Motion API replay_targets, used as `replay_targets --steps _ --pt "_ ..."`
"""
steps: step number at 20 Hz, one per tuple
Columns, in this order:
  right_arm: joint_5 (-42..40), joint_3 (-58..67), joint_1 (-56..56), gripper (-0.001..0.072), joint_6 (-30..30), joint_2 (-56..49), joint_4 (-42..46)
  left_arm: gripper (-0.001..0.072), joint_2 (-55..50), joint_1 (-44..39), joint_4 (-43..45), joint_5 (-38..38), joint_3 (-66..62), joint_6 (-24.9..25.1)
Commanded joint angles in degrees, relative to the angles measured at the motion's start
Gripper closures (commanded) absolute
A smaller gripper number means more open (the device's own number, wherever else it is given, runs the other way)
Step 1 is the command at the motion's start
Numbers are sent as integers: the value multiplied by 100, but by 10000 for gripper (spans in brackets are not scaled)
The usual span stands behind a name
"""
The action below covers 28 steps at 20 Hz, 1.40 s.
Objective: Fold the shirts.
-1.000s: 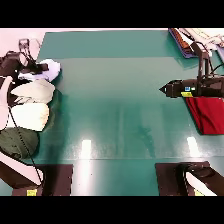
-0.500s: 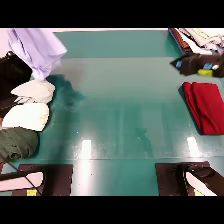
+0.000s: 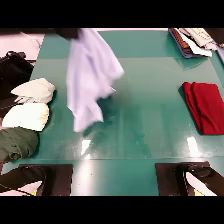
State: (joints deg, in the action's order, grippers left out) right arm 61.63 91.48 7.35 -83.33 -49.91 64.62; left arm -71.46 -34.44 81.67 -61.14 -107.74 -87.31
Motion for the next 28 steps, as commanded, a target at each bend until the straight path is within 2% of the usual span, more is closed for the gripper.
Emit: replay_targets --steps 1,3,5,9,11,14,18,25,27,28 --pt "216 168 -4 697 4 0 0 94 -597 -1191 -986 166 527 190" --pt "341 168 -4 697 4 0 0 88 -925 -1283 -1099 219 535 199" --pt "450 168 -4 697 2 0 -2 89 -951 -909 -789 205 535 151" --pt "507 168 -4 698 4 0 -4 89 -962 916 -715 -50 835 -542" --pt "501 168 -4 698 4 -31 -11 89 -966 1781 -852 -162 1410 -586" --pt "503 164 -4 698 2 -125 -11 89 -973 2546 -1314 76 2636 -560" --pt "597 164 -4 697 2 -376 -31 89 -1279 2667 -1596 660 3674 -319" --pt "979 146 -4 697 2 -640 26 89 -2162 2557 -2800 815 3716 262" --pt "1106 2 -7 697 0 -636 192 91 -2181 2483 -2830 815 3716 330" --pt "1182 -181 -35 698 -15 -597 297 220 -2181 2472 -2844 820 3713 341"
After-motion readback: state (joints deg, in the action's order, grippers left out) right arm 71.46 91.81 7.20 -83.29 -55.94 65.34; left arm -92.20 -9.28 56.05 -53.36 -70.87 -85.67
